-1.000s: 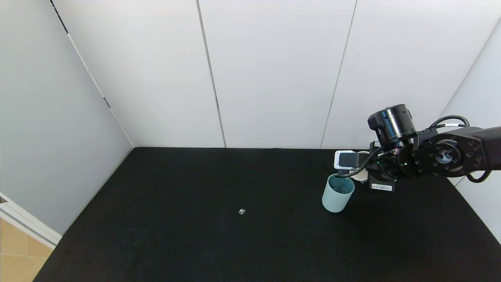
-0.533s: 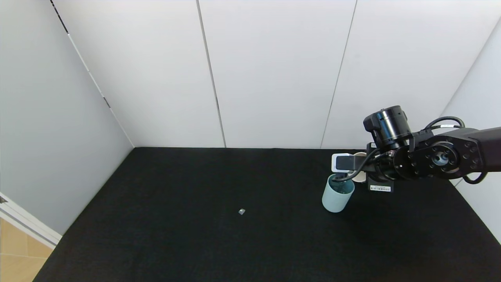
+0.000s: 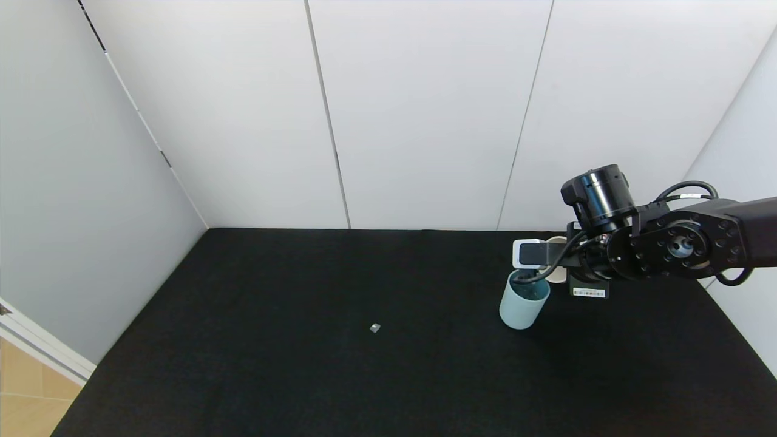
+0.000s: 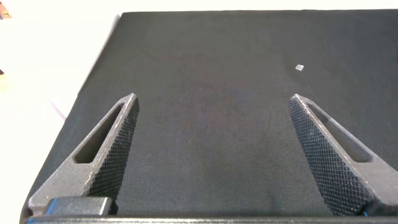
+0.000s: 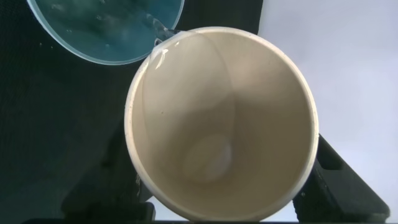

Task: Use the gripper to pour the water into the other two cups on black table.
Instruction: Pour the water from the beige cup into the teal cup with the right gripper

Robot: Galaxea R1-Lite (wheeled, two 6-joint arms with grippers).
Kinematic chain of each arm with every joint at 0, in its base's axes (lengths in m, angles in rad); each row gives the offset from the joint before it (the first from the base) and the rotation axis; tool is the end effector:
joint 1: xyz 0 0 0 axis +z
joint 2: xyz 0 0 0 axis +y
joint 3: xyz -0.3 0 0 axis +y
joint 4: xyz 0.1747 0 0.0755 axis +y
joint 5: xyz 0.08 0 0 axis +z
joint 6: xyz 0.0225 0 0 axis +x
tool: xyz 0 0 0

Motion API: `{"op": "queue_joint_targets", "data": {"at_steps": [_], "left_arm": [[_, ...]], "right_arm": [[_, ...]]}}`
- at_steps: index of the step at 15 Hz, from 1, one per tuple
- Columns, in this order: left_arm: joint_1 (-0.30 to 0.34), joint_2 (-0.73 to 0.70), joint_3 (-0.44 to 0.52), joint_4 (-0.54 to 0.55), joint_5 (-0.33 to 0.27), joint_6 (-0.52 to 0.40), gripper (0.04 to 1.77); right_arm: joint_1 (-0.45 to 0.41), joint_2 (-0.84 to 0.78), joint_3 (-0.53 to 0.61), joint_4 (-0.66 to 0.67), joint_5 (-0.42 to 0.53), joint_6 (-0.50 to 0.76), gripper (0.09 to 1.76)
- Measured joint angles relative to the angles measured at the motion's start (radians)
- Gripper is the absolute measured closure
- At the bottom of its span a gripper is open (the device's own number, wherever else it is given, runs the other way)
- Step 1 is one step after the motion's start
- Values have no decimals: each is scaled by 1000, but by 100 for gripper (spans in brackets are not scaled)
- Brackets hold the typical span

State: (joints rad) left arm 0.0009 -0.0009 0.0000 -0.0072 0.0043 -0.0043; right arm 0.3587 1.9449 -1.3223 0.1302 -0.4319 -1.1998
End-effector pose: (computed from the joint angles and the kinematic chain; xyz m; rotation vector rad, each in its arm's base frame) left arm -0.0229 0.0001 0.0762 -0.0043 -0.0081 0.0052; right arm 0.3487 0.1207 0.1700 -1.4362 0.6698 0.3659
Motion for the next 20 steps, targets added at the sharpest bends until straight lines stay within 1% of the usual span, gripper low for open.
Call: {"op": "queue_joint_targets", "data": {"at_steps": [6, 15, 18, 20], "left_arm": [[0, 0, 0, 0, 0, 0, 9], [0, 0, 0, 0, 0, 0, 9], [0, 0, 0, 0, 0, 0, 9], [0, 0, 0, 0, 0, 0, 9]], "right_arm": [[0, -1, 0, 0, -18, -23, 55], [0, -1, 3, -1, -19, -27, 55], [1, -4, 8, -3, -3, -1, 55], [0, -4, 16, -2, 45, 67, 55]]}}
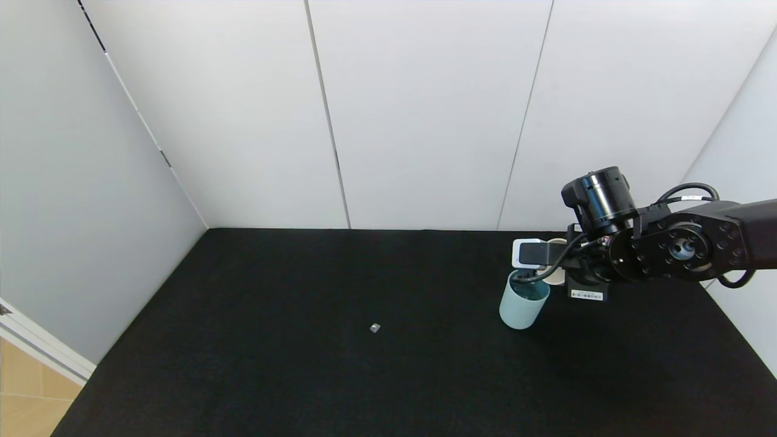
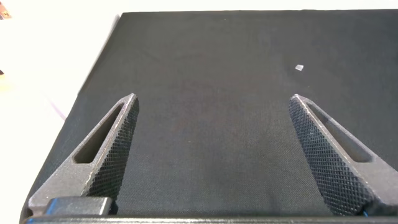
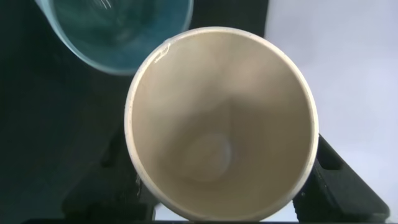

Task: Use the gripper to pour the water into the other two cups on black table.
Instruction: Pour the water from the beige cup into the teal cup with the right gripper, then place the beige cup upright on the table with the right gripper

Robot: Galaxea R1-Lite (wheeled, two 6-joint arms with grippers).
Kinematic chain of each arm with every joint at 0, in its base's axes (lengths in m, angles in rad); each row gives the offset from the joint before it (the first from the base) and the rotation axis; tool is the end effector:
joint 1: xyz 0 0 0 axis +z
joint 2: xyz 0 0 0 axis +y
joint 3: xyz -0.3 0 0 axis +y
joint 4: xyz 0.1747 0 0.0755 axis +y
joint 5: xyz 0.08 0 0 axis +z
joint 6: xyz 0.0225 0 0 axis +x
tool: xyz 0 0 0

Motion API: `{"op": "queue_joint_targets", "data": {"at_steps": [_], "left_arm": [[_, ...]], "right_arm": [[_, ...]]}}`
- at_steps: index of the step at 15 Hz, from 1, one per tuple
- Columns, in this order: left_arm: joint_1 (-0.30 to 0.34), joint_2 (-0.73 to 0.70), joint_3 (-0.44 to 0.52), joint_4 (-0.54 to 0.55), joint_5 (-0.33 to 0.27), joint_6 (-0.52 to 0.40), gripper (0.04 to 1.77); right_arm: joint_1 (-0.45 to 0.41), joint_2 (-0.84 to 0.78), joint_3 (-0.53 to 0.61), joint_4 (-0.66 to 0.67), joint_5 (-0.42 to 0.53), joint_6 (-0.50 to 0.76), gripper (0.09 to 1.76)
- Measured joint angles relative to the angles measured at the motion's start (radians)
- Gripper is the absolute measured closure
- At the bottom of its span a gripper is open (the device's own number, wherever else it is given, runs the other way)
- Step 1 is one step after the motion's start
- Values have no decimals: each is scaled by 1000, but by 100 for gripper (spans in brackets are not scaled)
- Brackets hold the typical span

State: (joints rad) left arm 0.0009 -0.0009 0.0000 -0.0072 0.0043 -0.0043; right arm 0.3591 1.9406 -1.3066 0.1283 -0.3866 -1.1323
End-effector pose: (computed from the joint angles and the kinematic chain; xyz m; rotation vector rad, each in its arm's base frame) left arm -0.0229 0.0001 0.0762 -0.0043 -0.0081 0.0052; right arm 0.3464 0.1210 0.1674 -1.3581 0.6638 0.3883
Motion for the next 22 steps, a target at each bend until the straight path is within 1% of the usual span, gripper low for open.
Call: {"op": "queue_joint_targets", "data": {"at_steps": [5, 7, 9, 11, 14, 15, 17, 20, 22], "left_arm": [[0, 0, 0, 0, 0, 0, 9], [0, 0, 0, 0, 0, 0, 9], [0, 0, 0, 0, 0, 0, 9], [0, 0, 0, 0, 0, 0, 9], [0, 0, 0, 0, 0, 0, 9], [0, 0, 0, 0, 0, 0, 9], [0, 0, 0, 0, 0, 0, 9], [0, 0, 0, 0, 0, 0, 9], [0, 0, 0, 0, 0, 0, 9]], "right_arm": [[-2, -11, 6, 4, 126, 173, 55], [-13, -24, 6, 6, 176, 255, 55], [-31, -49, 21, 6, 217, 311, 55], [-55, -87, 62, 3, 276, 351, 55], [-116, -158, 148, -6, 411, 384, 55], [-134, -187, 186, -18, 453, 422, 55], [-153, -231, 264, -109, 487, 501, 55], [-168, -265, 402, -331, 498, 589, 55], [-171, -271, 497, -455, 503, 665, 55]]}}
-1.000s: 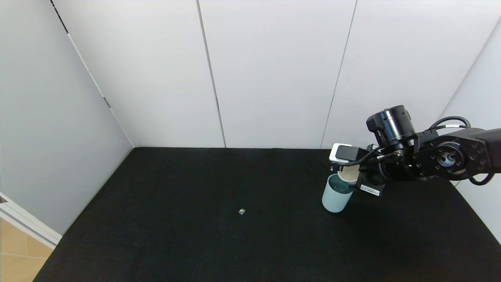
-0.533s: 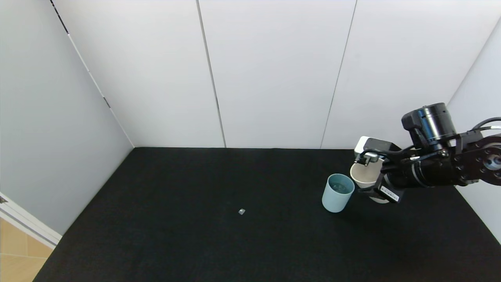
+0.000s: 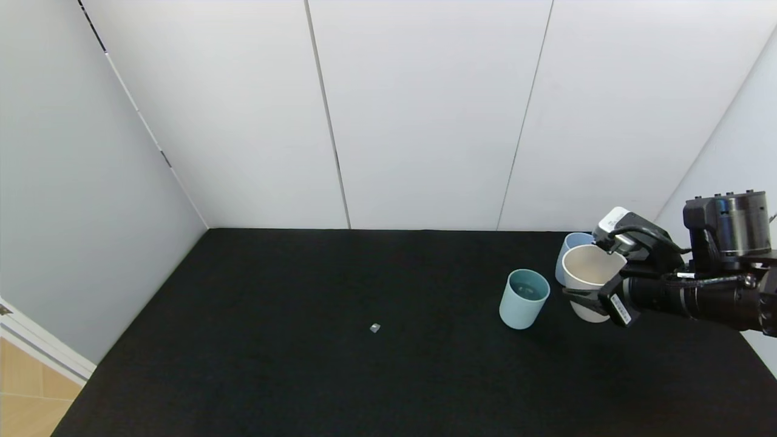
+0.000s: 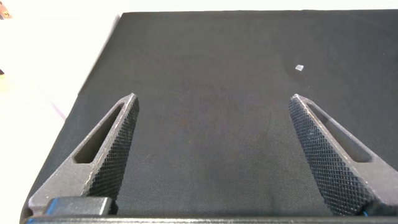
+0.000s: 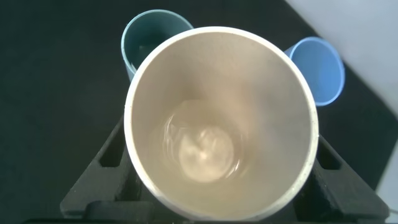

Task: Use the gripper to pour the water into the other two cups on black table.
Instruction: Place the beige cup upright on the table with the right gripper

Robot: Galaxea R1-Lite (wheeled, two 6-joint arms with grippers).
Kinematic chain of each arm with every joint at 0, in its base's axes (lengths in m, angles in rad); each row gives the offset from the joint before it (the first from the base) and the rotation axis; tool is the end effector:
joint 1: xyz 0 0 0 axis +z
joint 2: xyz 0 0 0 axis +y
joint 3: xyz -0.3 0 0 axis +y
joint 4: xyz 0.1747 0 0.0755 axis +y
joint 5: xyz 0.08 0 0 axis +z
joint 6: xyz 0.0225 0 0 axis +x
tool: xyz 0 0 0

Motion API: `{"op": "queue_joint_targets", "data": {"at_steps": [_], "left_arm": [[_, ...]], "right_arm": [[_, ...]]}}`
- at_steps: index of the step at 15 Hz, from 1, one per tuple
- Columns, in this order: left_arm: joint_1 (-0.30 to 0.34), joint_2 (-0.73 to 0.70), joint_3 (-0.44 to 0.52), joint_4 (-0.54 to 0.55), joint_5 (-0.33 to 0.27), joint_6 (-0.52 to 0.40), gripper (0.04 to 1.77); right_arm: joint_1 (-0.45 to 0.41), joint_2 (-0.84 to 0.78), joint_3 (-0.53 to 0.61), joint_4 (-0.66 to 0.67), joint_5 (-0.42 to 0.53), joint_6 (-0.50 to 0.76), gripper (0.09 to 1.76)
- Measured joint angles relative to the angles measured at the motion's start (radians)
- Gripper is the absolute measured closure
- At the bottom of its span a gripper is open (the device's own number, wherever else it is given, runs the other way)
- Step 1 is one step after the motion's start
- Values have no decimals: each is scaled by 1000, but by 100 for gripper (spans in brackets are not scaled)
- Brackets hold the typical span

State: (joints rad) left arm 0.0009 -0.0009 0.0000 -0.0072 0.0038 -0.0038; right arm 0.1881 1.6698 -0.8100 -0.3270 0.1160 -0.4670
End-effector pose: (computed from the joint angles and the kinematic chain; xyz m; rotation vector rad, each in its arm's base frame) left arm -0.0229 0.0001 0.0762 -0.0038 -0.0081 0.0047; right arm 0.2834 0.0566 0.1634 -0.4715 0.4556 0.4165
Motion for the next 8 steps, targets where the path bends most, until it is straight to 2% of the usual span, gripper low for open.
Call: {"op": "queue_joint_targets", "data": {"at_steps": [4, 8], "left_arm": [[0, 0, 0, 0, 0, 0, 9], [0, 0, 0, 0, 0, 0, 9]], "right_arm": [[-31, -1, 165, -190, 42, 145, 55], [-93, 49, 315, -500, 105, 169, 55]]}}
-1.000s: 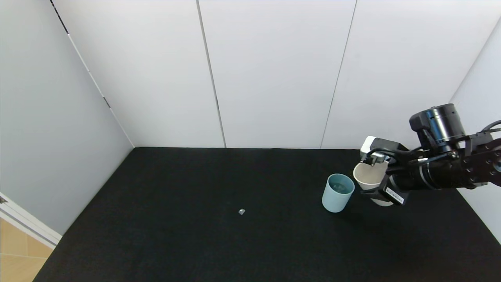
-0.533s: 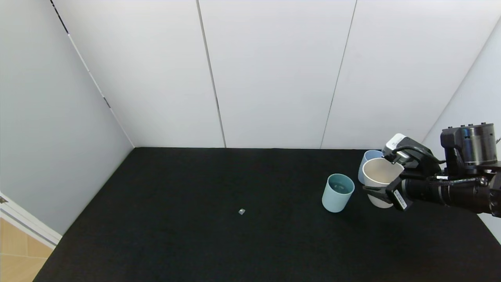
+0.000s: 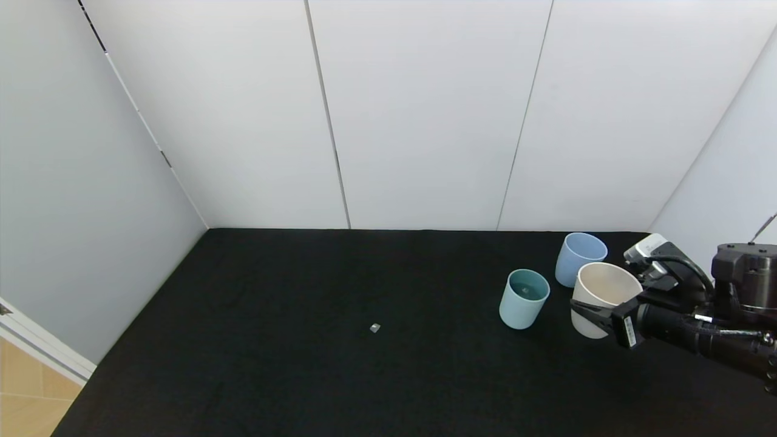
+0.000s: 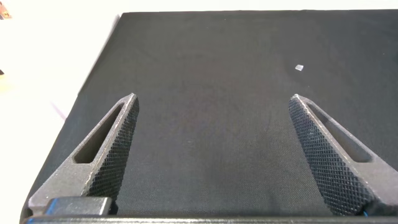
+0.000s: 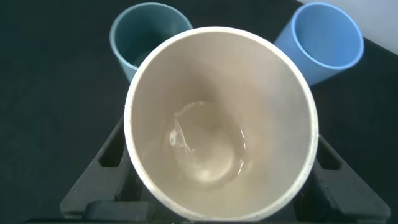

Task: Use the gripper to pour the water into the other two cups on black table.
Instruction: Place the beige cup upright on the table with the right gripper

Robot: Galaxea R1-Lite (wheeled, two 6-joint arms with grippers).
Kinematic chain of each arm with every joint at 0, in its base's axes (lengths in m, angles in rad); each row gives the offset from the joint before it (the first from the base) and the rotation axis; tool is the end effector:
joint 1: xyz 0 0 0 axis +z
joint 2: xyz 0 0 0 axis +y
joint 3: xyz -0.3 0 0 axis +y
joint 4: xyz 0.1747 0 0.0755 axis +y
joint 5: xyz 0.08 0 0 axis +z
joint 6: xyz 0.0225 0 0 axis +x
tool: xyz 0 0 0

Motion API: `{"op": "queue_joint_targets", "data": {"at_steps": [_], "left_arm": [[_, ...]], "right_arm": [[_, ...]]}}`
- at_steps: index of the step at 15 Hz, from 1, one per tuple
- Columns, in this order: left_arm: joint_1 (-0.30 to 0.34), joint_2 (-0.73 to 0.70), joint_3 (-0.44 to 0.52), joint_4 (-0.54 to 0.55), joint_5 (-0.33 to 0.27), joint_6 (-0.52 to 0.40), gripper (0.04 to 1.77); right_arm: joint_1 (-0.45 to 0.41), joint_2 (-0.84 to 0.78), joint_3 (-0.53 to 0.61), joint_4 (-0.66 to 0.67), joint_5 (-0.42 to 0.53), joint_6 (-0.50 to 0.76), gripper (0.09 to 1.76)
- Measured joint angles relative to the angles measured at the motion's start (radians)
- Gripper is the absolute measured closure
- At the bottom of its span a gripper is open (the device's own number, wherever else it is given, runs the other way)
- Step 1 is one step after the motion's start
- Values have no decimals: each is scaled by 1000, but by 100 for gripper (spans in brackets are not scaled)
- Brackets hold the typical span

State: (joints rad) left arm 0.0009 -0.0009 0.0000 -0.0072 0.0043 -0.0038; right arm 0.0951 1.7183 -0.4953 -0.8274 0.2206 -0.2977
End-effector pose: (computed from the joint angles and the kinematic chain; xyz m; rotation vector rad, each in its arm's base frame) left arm -0.0229 0.0001 0.0762 -0.0038 -0.0081 0.0052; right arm 0.2670 0.0304 0.1189 -0.2664 0.3469 0.3680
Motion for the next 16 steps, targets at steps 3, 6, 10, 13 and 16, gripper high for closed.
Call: {"op": "queue_joint_targets", "data": {"at_steps": [3, 6, 10, 13, 16], "left_arm": [[0, 0, 0, 0, 0, 0, 9], [0, 0, 0, 0, 0, 0, 9], [0, 0, 0, 0, 0, 0, 9], [0, 0, 0, 0, 0, 0, 9], [0, 0, 0, 0, 0, 0, 9]], "right_arm": [[-44, 59, 72, -152, 13, 41, 55], [-66, 94, 88, -160, 41, 51, 55], [-131, 120, 107, -160, 111, 51, 55], [-141, 142, 120, -163, 112, 50, 55], [-143, 163, 129, -173, 112, 48, 55]]}}
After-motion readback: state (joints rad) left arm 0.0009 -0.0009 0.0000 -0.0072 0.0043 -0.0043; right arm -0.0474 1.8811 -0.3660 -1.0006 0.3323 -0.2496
